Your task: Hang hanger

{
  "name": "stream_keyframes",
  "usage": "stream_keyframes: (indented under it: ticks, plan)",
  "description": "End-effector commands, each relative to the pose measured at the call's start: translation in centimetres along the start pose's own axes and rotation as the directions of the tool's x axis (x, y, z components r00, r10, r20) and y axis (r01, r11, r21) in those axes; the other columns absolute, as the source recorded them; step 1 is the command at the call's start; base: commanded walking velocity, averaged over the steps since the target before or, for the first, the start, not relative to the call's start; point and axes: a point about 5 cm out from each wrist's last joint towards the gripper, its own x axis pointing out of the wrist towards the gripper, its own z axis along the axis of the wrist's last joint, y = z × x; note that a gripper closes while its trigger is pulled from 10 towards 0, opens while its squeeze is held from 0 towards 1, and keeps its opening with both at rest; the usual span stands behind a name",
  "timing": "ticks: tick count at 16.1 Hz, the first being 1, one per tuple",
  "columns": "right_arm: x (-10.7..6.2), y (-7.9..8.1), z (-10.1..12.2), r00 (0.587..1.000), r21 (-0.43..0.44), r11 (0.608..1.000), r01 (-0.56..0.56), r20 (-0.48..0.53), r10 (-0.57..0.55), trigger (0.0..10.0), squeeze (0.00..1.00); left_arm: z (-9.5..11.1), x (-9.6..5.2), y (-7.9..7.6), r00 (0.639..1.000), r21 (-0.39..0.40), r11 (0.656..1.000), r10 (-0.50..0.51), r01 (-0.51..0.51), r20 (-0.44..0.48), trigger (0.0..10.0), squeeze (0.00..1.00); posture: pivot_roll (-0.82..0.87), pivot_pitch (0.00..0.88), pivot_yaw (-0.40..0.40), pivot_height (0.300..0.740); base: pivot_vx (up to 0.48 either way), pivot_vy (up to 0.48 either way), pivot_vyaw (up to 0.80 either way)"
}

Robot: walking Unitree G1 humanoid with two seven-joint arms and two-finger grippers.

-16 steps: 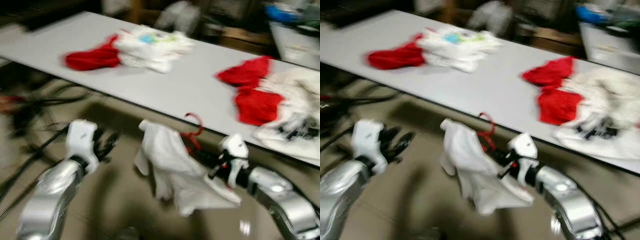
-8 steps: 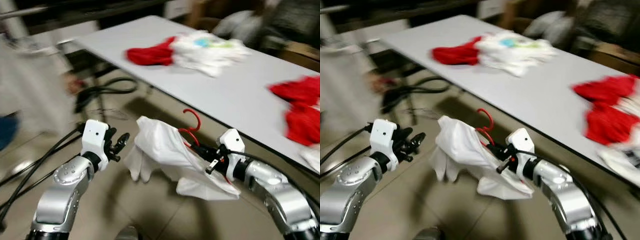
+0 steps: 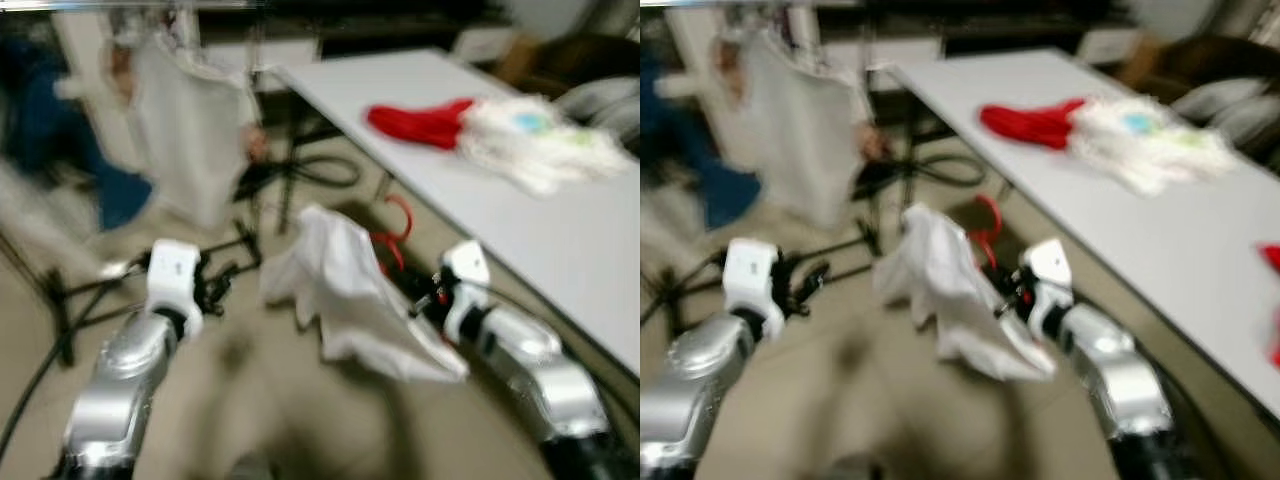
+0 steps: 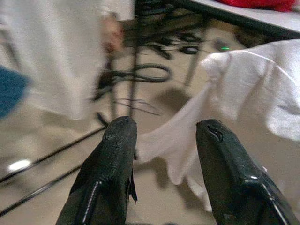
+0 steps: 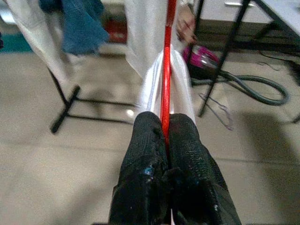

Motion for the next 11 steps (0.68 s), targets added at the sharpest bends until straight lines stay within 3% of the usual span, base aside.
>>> stream_keyframes:
  ticks: [1, 5, 6, 7, 11]
  plan:
    - [-0.9, -1.5, 0.4, 0.995, 0.007, 0.995, 0.097, 0.031, -0.097, 10.0, 0.0, 0.6, 0.9, -1.3, 0.998, -0.001, 0.998, -0.057, 0.057, 0.023, 10.0, 0.0, 0.07, 0.0, -0.036, 0.74, 0.0, 0.0, 0.8]
    - [-2.2, -0.8, -0.6, 0.985, 0.039, 0.985, 0.166, 0.029, -0.167, 10.0, 0.0, 1.0, 1.4, -2.3, 0.983, -0.044, 0.982, -0.183, 0.183, -0.008, 10.0, 0.0, 0.0, 0.0, 0.064, 0.74, 0.0, 0.0, 0.8]
    - [-2.3, -0.6, -0.7, 0.985, 0.035, 0.985, 0.169, 0.027, -0.17, 10.0, 0.0, 1.1, 1.4, -2.4, 0.98, -0.064, 0.978, -0.2, 0.2, -0.001, 10.0, 0.71, 0.0, 0.0, 0.066, 0.74, 0.0, 0.0, 0.8]
    - [-2.2, -0.4, -0.5, 0.983, 0.042, 0.983, 0.181, 0.034, -0.182, 10.0, 0.0, 1.1, 1.4, -2.5, 0.971, -0.111, 0.965, -0.238, 0.239, 0.018, 10.0, 1.0, -0.02, 0.0, 0.073, 0.74, 0.0, 0.0, 0.8]
    - [-1.9, -0.1, 0.4, 0.985, 0.034, 0.986, 0.166, 0.046, -0.167, 10.0, 0.0, 1.3, 1.7, -3.4, 0.97, -0.098, 0.965, -0.241, 0.243, 0.033, 10.0, 1.0, -0.02, 0.0, 0.037, 0.74, 0.0, 0.0, 0.8]
